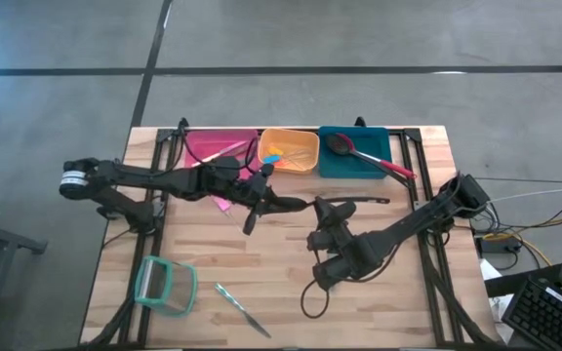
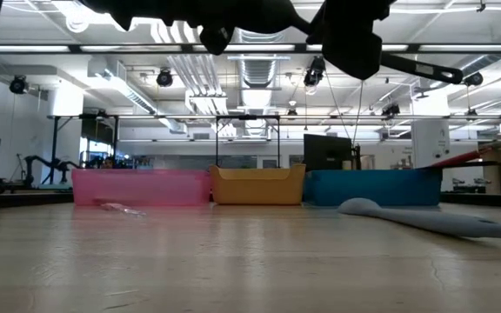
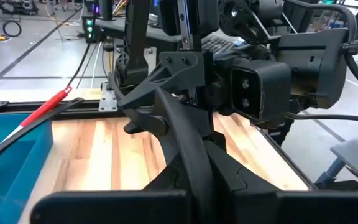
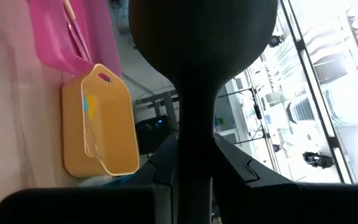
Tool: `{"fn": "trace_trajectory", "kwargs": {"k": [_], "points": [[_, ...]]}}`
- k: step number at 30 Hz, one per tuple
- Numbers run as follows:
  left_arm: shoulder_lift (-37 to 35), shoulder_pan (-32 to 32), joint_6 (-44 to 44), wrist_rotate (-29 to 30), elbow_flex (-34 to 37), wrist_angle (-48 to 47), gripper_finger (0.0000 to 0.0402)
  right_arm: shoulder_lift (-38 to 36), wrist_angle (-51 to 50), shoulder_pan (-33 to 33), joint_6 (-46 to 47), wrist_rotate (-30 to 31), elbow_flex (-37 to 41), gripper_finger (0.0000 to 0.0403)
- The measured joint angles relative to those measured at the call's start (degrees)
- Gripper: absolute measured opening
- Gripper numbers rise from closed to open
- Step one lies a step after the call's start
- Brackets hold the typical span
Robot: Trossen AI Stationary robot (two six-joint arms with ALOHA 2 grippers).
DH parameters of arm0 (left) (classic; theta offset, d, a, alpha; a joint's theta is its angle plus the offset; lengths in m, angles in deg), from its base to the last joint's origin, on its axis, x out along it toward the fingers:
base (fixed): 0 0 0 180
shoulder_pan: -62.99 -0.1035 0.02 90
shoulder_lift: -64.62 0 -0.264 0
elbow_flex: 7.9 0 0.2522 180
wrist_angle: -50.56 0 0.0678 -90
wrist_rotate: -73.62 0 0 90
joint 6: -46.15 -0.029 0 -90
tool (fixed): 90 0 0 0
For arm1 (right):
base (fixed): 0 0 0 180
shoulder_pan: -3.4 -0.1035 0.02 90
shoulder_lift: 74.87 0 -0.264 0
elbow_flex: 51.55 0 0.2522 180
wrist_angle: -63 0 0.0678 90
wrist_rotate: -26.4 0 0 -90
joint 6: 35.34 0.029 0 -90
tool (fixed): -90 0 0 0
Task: Pick & Place Kitchen Items
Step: Put the black spoon into the blue bin
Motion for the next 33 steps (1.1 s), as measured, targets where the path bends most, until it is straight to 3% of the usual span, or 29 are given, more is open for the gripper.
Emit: {"fn": "trace_trajectory", "kwargs": {"k": [7, 15, 21, 24, 30, 33], "points": [[0.00, 0.00, -1.72, -0.05, -0.04, -0.71, 0.0013, 0.02, 0.05, -0.56, -1.61, 0.33, 0.00, 0.0062], [-0.62, -0.07, -5.82, 0.99, 0.00, -4.99, 0.0013, -2.95, 0.24, -4.83, 0.72, 1.03, -3.72, 0.0191], [-1.97, 0.61, -14.43, 3.87, 0.07, -9.36, 0.0013, -6.39, -0.44, -8.83, 1.03, -1.42, -9.74, 0.0237], [-2.01, 2.59, -21.83, 10.97, 0.07, -14.34, 0.0013, -9.50, -1.96, -9.20, 3.03, -8.73, -12.51, 0.0246], [-1.70, 11.57, -41.27, 29.19, 0.07, -21.05, 0.0013, -16.80, -13.15, -5.65, 18.42, -39.44, -15.19, 0.0235], [-1.36, 16.60, -50.64, 31.96, 0.17, -21.35, 0.0013, -19.34, -17.46, -3.75, 22.41, -45.61, -14.15, 0.0226]]}}
